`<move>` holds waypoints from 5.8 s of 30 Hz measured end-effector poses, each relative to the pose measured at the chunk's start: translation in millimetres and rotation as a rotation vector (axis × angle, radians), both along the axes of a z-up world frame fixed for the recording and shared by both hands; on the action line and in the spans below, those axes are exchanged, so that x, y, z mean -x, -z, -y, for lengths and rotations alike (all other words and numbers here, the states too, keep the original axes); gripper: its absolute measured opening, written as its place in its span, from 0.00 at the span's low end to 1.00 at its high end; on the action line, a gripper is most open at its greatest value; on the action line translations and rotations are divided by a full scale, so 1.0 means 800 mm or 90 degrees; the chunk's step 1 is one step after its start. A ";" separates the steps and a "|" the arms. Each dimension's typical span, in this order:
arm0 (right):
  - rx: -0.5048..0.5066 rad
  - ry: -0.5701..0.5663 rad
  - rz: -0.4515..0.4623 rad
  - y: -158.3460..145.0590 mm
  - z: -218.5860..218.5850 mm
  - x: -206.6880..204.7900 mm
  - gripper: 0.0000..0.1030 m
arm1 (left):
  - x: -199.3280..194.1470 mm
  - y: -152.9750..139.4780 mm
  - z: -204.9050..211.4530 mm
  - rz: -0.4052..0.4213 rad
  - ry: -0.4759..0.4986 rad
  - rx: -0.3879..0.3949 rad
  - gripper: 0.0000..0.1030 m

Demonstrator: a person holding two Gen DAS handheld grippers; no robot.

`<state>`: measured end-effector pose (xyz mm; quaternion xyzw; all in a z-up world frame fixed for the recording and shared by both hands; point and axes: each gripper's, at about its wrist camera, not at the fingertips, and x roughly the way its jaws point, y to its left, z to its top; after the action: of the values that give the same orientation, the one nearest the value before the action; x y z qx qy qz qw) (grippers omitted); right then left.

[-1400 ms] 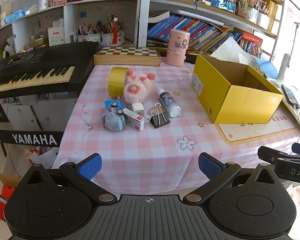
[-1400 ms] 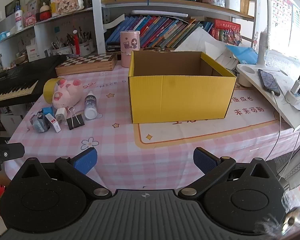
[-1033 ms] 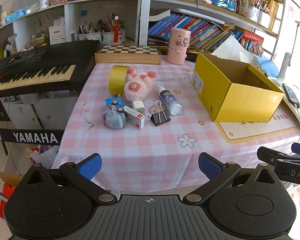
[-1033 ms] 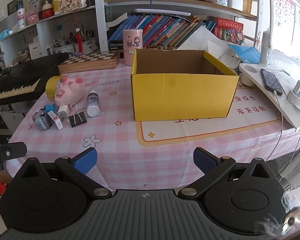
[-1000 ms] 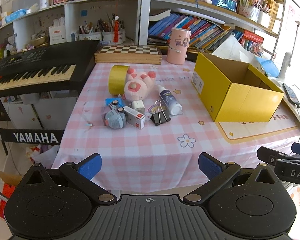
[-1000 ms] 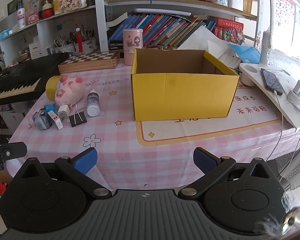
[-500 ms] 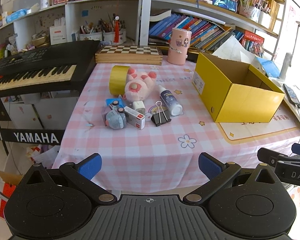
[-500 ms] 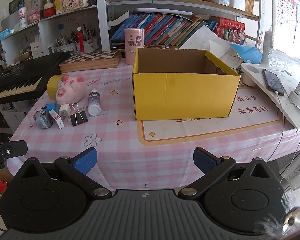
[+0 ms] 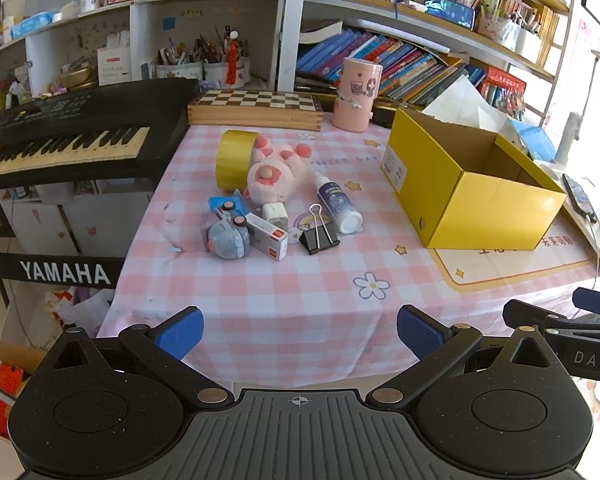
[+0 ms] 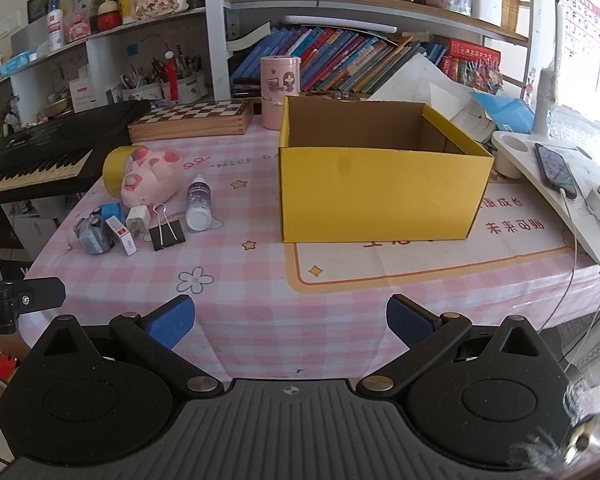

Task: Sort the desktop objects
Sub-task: 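Move both tools toward the small objects on the pink tablecloth, then grasp the black binder clip with the right tool while the left tool grasps the grey toy car, then lift the binder clip and toy car and carry both over the yellow cardboard box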

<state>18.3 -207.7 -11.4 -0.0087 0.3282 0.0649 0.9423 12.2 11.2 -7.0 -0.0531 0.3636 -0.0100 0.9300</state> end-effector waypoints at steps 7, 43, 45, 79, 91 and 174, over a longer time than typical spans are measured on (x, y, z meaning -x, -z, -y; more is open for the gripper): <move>0.001 -0.030 0.009 -0.003 -0.010 -0.003 1.00 | -0.001 -0.001 -0.011 0.006 -0.011 0.008 1.00; 0.031 -0.186 -0.015 0.011 -0.075 -0.073 0.76 | -0.043 0.022 -0.054 -0.007 -0.103 0.036 1.00; 0.030 -0.200 -0.022 0.014 -0.078 -0.085 0.76 | -0.053 0.023 -0.056 -0.006 -0.095 0.059 1.00; 0.033 -0.315 -0.115 0.080 -0.153 -0.224 0.50 | -0.152 0.044 -0.081 -0.059 -0.150 0.032 0.99; 0.041 -0.324 -0.120 0.089 -0.159 -0.244 0.36 | -0.178 0.063 -0.079 -0.078 -0.137 0.013 0.75; -0.037 -0.107 -0.062 -0.007 -0.040 0.000 0.36 | 0.015 -0.018 -0.021 0.033 0.090 0.165 0.42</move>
<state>18.6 -175.9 -6.1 -0.0061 0.3697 0.1534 0.9164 0.2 28.1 7.3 -0.1469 0.3383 -0.1233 0.9213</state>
